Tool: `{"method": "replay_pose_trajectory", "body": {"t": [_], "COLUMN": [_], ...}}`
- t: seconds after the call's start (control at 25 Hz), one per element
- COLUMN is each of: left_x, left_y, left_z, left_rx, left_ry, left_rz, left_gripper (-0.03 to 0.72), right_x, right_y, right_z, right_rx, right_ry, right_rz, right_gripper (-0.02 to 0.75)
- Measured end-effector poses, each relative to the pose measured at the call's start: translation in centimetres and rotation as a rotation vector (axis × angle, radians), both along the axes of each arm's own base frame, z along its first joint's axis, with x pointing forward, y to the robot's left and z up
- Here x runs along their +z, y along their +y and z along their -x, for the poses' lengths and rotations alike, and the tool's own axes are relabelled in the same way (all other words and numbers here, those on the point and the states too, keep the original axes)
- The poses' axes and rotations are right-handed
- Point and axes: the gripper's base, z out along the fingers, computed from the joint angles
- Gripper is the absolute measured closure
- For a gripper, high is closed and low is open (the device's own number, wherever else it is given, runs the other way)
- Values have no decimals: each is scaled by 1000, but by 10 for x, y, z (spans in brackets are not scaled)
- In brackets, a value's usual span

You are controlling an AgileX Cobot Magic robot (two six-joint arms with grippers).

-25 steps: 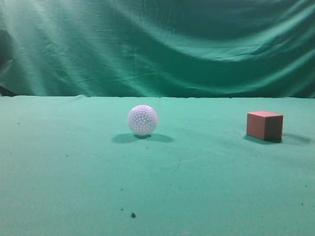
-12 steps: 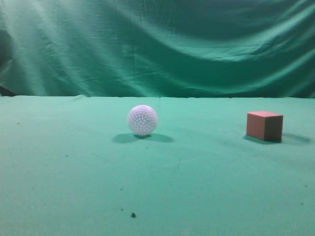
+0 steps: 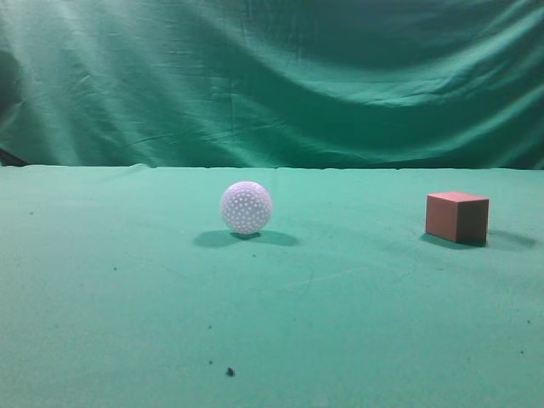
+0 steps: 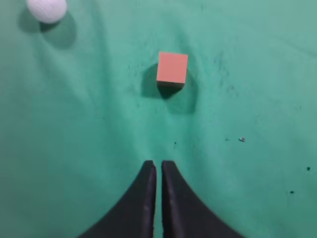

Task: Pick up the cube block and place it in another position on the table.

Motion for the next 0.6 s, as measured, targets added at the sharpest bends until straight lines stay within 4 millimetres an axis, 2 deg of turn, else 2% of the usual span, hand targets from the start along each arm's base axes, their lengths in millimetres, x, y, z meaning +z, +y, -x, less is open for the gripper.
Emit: {"method": "replay_pose_trajectory", "body": {"t": [0.12, 0.24, 0.44, 0.52, 0.6], "left_x": [0, 0, 0, 0, 0], "left_y": [0, 0, 0, 0, 0], "left_z": [0, 0, 0, 0, 0], "left_rx": [0, 0, 0, 0, 0], "left_ry": [0, 0, 0, 0, 0], "left_rz": [0, 0, 0, 0, 0], "left_gripper": [426, 426, 426, 426, 426], "right_x": [-19, -38, -64, -75, -86], "right_y": [13, 24, 39, 43, 47], "right_z": [-24, -46, -73, -82, -89], "right_rx": [-6, -14, -36, -37, -35], "right_ry": [80, 150, 207, 216, 211], "right_rz": [53, 91, 114, 119, 119], "right_gripper": [738, 553, 166, 90, 94]}}
